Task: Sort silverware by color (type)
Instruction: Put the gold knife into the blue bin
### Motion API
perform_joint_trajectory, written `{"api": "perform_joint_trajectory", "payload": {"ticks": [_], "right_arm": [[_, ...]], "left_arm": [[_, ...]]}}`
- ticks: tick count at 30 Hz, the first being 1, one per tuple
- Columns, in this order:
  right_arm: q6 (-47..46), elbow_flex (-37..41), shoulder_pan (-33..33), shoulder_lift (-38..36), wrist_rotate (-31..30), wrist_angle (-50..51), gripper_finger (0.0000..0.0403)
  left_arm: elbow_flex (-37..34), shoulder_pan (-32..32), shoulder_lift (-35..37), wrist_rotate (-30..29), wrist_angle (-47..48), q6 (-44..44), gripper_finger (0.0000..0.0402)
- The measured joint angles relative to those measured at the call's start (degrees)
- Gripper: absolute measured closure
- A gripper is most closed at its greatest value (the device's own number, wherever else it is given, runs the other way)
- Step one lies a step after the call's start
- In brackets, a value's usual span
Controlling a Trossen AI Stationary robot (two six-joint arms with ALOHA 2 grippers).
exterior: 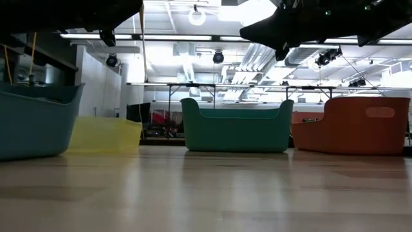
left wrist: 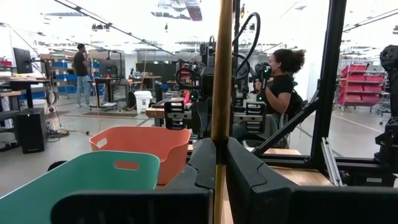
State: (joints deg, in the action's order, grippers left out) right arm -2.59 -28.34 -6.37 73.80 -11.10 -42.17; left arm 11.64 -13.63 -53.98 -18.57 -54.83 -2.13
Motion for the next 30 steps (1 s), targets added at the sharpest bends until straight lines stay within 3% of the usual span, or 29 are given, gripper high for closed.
{"api": "perform_joint_trajectory", "payload": {"ticks": [30], "right_arm": [[0.0, 0.0, 0.0, 0.0, 0.0, 1.0, 0.0403]], "left_arm": [[0.0, 0.2, 0.0, -0.1, 1.0, 0.0, 0.0401]]}}
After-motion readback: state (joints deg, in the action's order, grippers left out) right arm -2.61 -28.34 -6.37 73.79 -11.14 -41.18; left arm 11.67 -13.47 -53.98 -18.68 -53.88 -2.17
